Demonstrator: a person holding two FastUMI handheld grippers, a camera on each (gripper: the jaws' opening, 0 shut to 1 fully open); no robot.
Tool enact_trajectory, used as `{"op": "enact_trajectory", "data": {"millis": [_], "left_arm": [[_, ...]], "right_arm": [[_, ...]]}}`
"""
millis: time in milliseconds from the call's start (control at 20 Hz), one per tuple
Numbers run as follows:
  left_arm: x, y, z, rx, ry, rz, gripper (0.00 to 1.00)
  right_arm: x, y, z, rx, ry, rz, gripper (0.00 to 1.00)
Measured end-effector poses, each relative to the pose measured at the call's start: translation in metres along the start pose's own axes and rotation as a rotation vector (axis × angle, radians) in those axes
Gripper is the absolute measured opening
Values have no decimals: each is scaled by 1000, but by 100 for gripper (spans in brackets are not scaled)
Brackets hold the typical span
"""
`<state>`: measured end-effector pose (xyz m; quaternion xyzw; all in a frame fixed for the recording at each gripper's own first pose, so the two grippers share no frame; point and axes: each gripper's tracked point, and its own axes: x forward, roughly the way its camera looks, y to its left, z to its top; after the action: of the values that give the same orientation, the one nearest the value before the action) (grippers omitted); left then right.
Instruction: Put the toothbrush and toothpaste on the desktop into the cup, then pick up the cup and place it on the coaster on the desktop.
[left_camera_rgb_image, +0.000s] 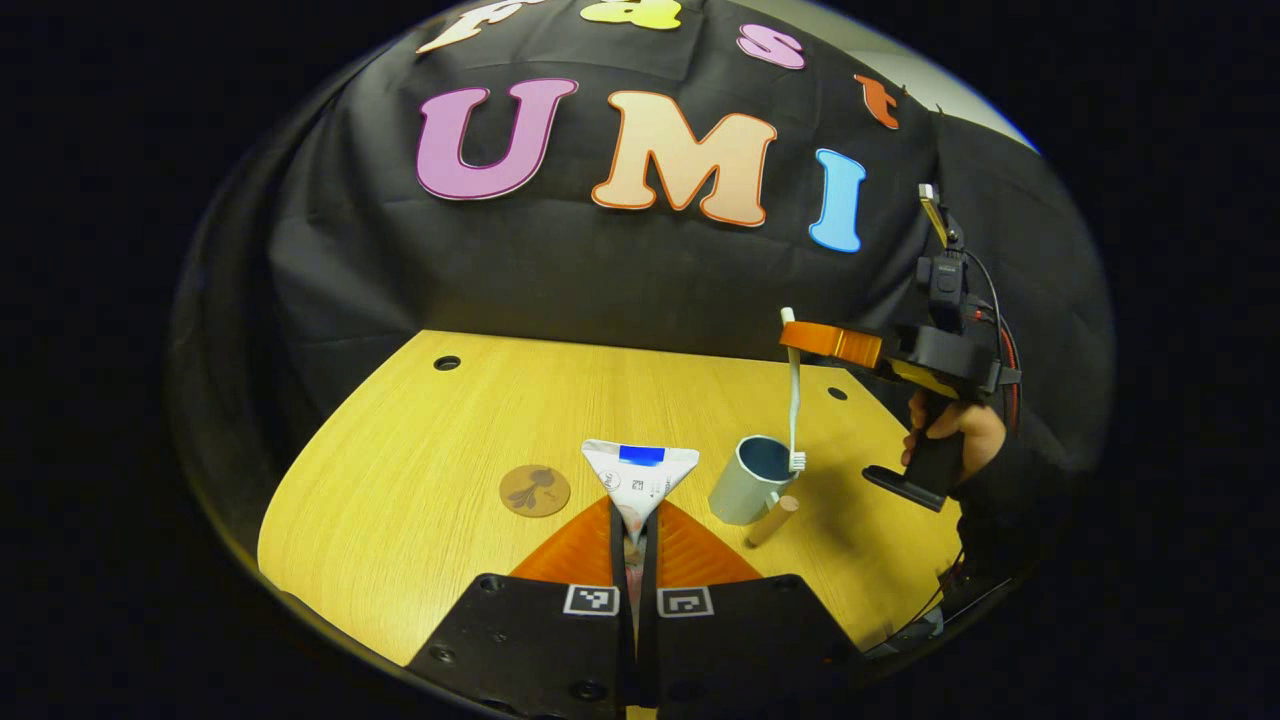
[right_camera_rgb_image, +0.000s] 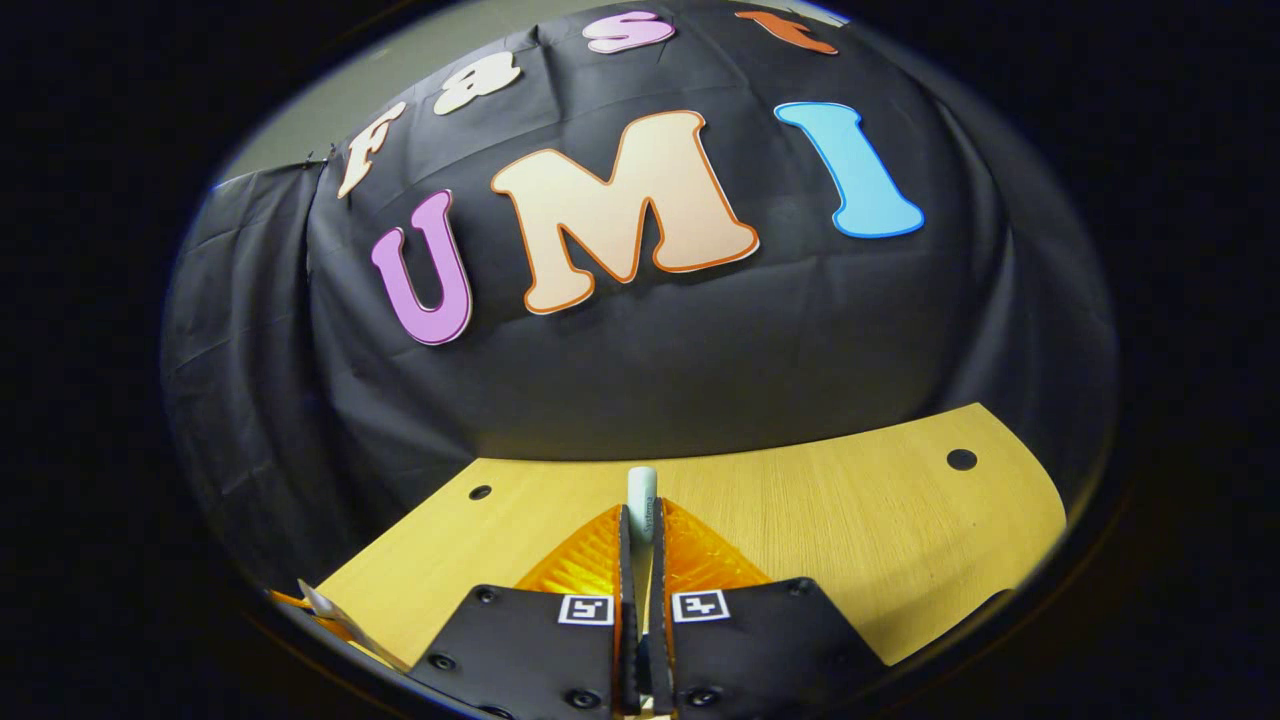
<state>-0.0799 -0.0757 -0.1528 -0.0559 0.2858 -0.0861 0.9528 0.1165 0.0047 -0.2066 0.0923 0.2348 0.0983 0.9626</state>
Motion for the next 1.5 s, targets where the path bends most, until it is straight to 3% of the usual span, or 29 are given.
{"op": "enact_trajectory", "data": {"millis": [450,650,750,800,1000,1300,1500], "left_arm": [[-3,6,-2,-16,0,33,0],[1,1,-1,-9,2,20,0],[3,-2,1,-2,1,6,0],[5,-5,1,0,0,-4,0],[14,-19,13,15,-13,-49,1],[33,-50,41,55,-56,-137,1],[50,-74,64,70,-95,-198,0]], "right_arm": [[13,-8,-29,-80,22,-38,7],[1,-7,-31,-80,29,-34,17],[-5,-6,-29,-77,25,-23,33],[-11,-5,-30,-66,27,-11,34],[-35,-20,-32,-42,13,-31,100],[-84,-60,-56,-16,63,-104,96],[-110,-80,-73,1,101,-142,99]]}}
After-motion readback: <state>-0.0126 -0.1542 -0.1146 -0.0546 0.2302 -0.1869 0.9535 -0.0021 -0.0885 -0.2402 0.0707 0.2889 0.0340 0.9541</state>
